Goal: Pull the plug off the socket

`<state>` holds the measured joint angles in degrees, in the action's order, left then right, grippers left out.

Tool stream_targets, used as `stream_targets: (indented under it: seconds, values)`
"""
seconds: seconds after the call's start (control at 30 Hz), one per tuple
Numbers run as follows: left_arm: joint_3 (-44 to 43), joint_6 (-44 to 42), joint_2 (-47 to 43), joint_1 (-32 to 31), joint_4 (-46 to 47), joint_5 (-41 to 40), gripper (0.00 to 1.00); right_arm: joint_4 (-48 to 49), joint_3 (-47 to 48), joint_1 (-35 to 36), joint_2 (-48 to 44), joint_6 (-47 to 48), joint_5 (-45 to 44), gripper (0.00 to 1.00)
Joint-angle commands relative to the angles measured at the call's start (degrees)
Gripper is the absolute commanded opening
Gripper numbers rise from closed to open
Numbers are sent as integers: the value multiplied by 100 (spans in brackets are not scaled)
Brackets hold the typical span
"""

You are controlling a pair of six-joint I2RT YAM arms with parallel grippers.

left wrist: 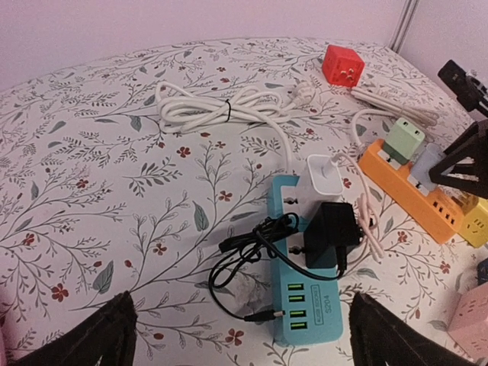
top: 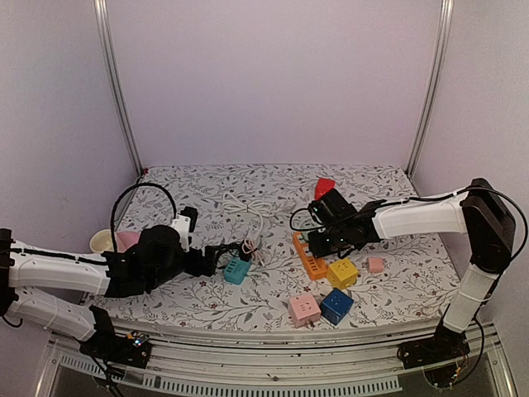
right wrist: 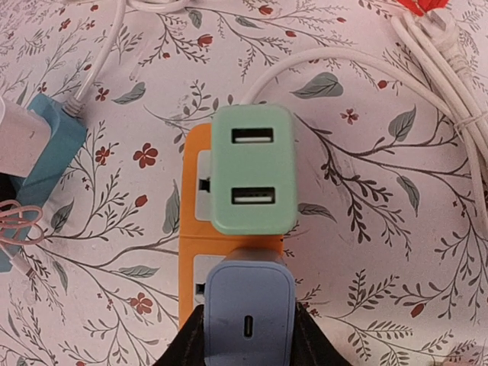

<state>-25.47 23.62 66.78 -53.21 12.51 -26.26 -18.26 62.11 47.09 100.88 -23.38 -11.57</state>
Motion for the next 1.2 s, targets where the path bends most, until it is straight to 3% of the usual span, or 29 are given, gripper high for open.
stream_targets:
  seconds: [0.0,0.2,0.47,0.83,1.17]
  values:
    - [172,-62,-179,127,339,-30,97,-116,92,27,-53,-38,15,41]
    - [183,-74,-218,150,356,-43,97,-147,220,26,-27,-44,3,46]
    - [274,-169,-183,177,489,-94,97,-180,271,30,-125,-45,-4,46]
    - [409,-218,-162,253,692,23,97,-255,329,70,-176,-96,11,14]
    - [424,-214,-113,270,743,68,97,-428,516,91,-407,-76,-195,11]
